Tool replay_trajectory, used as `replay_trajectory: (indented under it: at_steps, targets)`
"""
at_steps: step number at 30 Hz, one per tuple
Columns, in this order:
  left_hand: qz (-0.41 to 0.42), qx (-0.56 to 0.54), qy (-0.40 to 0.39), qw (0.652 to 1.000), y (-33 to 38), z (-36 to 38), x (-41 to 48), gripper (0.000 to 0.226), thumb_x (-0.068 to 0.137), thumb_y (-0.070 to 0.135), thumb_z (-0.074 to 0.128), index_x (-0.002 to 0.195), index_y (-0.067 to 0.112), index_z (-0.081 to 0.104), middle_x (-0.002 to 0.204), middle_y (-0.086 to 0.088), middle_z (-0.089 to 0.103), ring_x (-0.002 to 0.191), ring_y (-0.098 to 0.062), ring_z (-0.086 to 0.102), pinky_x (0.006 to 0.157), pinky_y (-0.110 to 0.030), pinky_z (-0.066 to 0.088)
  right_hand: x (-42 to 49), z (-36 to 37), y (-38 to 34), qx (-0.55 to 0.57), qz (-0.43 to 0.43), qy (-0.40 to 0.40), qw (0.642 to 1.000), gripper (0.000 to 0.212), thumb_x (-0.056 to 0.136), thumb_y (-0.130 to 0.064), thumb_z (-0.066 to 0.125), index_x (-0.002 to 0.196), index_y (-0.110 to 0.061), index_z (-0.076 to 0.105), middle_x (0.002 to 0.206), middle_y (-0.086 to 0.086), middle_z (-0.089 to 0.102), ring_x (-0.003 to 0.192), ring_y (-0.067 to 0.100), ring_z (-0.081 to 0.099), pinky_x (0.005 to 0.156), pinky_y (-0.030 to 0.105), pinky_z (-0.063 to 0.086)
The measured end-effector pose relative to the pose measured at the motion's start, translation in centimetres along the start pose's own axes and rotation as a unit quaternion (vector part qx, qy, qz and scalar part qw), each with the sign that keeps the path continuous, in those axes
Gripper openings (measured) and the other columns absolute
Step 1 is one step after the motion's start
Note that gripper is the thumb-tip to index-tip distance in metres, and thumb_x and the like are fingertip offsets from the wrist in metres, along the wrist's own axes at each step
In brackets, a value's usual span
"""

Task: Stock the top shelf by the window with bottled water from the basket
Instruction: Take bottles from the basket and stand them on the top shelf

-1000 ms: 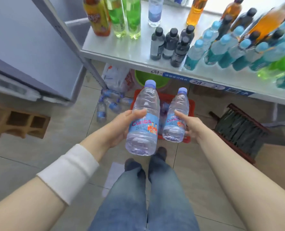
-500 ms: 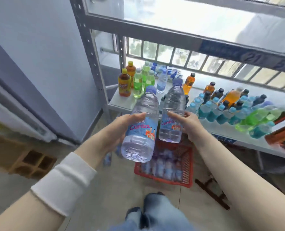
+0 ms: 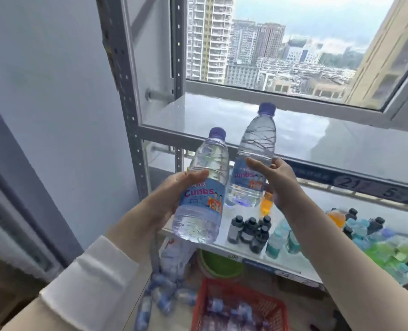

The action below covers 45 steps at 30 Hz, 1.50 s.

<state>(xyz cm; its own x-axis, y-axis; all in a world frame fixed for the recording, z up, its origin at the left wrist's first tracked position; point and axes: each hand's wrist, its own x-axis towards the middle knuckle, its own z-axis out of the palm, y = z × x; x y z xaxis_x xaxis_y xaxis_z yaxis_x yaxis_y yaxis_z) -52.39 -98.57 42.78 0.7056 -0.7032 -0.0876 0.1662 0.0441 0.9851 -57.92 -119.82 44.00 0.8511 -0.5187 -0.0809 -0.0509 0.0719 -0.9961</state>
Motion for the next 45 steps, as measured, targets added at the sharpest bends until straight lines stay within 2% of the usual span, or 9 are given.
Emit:
replay_trajectory:
  at_steps: [4, 9, 19, 21, 24, 28, 32, 36, 45]
  targets:
    - [0.023, -0.005, 0.010, 1.000, 2.2, -0.4, 4.9, 0.054, 0.051, 0.049, 0.071, 0.091, 0.014, 0.065, 0.078, -0.009, 0.074, 0.068, -0.023, 0.071, 0.062, -0.029, 0.057, 4.8, -0.5, -2.1, 0.018, -0.016, -0.001, 1.000, 0.054, 0.068, -0.016, 0.077, 0.115, -0.008, 0.051, 0.093, 0.003, 0.065, 0.078, 0.016, 0.065, 0.067, 0.032, 0.057]
    - [0.021, -0.012, 0.007, 1.000, 4.3, -1.3, 10.4, 0.032, 0.067, 0.038, 0.060, 0.084, 0.012, 0.066, 0.068, -0.006, 0.074, 0.059, -0.018, 0.070, 0.053, -0.024, 0.055, 10.0, -0.8, -3.8, 0.031, -0.024, 0.007, 0.999, 0.039, 0.071, -0.012, 0.075, 0.104, -0.012, 0.052, 0.085, 0.001, 0.065, 0.063, 0.010, 0.067, 0.049, 0.022, 0.053]
    - [-0.029, 0.012, -0.004, 0.999, 7.4, -6.2, 21.9, 0.065, 0.050, 0.051, 0.078, 0.097, 0.008, 0.065, 0.084, -0.013, 0.074, 0.075, -0.027, 0.071, 0.069, -0.036, 0.058, 20.9, 1.8, -6.9, 0.027, -0.048, 0.033, 0.998, 0.054, 0.070, -0.017, 0.076, 0.115, -0.009, 0.047, 0.096, 0.005, 0.063, 0.086, 0.021, 0.064, 0.079, 0.038, 0.052]
    - [-0.022, 0.047, 0.007, 0.999, 8.1, -7.6, 24.7, 0.085, 0.038, 0.058, 0.082, 0.105, 0.009, 0.064, 0.096, -0.016, 0.072, 0.090, -0.032, 0.069, 0.086, -0.046, 0.054, 23.4, 2.5, -7.3, 0.022, -0.056, 0.041, 0.997, 0.053, 0.069, -0.016, 0.077, 0.112, -0.011, 0.046, 0.095, 0.004, 0.062, 0.086, 0.021, 0.063, 0.076, 0.035, 0.052]
    - [0.003, 0.080, 0.024, 0.996, 9.2, -9.6, 28.5, 0.099, 0.031, 0.063, 0.081, 0.113, 0.012, 0.060, 0.103, -0.013, 0.071, 0.095, -0.029, 0.069, 0.089, -0.047, 0.053, 27.2, 3.7, -7.7, 0.013, -0.064, 0.058, 0.996, 0.054, 0.067, -0.015, 0.078, 0.110, -0.011, 0.047, 0.094, 0.004, 0.062, 0.084, 0.019, 0.064, 0.069, 0.029, 0.052]
    - [0.037, 0.077, 0.056, 0.995, 10.2, -11.7, 33.2, 0.077, 0.049, 0.048, 0.080, 0.114, 0.013, 0.056, 0.096, -0.004, 0.071, 0.087, -0.021, 0.069, 0.072, -0.032, 0.057, 32.1, 4.8, -7.9, 0.003, -0.070, 0.071, 0.995, 0.057, 0.066, -0.014, 0.079, 0.114, -0.009, 0.048, 0.096, 0.005, 0.062, 0.082, 0.016, 0.063, 0.065, 0.026, 0.050]
    - [0.090, 0.054, 0.115, 0.988, 10.3, -13.2, 38.5, 0.062, 0.062, 0.032, 0.079, 0.115, 0.016, 0.051, 0.110, -0.005, 0.064, 0.095, -0.020, 0.065, 0.079, -0.032, 0.056, 36.2, 5.3, -7.1, -0.028, -0.098, 0.092, 0.991, 0.058, 0.066, -0.012, 0.080, 0.115, -0.008, 0.051, 0.096, 0.004, 0.060, 0.080, 0.013, 0.062, 0.067, 0.024, 0.052]
    - [0.144, 0.041, 0.149, 0.977, 10.3, -13.9, 43.6, 0.058, 0.071, 0.008, 0.075, 0.122, 0.007, 0.047, 0.101, 0.003, 0.059, 0.084, -0.010, 0.063, 0.066, -0.016, 0.056, 39.8, 5.6, -6.4, -0.076, -0.126, 0.107, 0.983, 0.059, 0.064, -0.012, 0.082, 0.115, -0.004, 0.054, 0.104, 0.007, 0.061, 0.077, 0.006, 0.061, 0.060, 0.012, 0.052]
    - [0.179, 0.087, 0.126, 0.972, 9.5, -16.3, 51.6, 0.061, 0.073, 0.007, 0.073, 0.124, 0.007, 0.040, 0.117, -0.007, 0.057, 0.100, -0.021, 0.062, 0.081, -0.027, 0.054, 46.5, 6.8, -5.6, -0.091, -0.131, 0.108, 0.981, 0.060, 0.065, -0.010, 0.081, 0.115, -0.002, 0.050, 0.108, 0.008, 0.059, 0.075, 0.005, 0.060, 0.056, 0.010, 0.051]
